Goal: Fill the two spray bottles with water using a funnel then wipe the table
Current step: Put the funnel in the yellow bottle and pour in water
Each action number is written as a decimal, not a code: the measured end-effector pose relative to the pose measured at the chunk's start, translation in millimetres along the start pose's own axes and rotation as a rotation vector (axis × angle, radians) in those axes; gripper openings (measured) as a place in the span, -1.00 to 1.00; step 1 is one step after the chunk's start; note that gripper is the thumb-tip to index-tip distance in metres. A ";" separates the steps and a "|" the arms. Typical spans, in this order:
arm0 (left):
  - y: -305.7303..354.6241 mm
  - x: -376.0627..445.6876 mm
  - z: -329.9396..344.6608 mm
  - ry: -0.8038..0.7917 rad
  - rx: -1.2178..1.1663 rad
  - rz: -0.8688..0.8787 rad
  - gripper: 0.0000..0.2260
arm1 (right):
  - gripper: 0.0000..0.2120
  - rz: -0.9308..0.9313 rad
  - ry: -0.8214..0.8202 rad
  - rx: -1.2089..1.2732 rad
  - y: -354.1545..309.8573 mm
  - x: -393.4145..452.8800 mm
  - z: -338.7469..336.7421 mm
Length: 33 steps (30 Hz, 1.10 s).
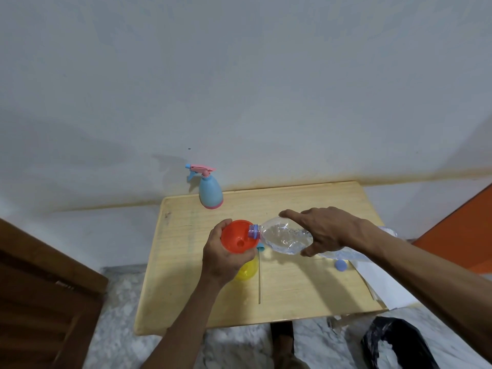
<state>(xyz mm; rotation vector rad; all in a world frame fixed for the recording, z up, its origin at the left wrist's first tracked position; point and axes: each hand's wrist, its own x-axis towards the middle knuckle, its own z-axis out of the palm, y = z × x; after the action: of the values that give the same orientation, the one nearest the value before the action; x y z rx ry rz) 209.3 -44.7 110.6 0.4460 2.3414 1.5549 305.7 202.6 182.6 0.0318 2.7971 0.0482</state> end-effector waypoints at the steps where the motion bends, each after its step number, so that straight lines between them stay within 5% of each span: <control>1: -0.1 0.3 0.1 0.002 -0.003 0.000 -0.11 | -0.11 0.002 0.001 -0.011 0.4 0.4 0.5; 33: -0.2 2.6 0.6 -0.039 0.003 0.001 -0.06 | -0.14 0.015 0.015 -0.140 -2.0 1.7 -11.8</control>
<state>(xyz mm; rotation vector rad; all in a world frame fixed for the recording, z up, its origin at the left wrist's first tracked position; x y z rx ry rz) 207.2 -43.2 110.0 0.4732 2.3148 1.5300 300.1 200.3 193.1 0.0181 2.8009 0.2482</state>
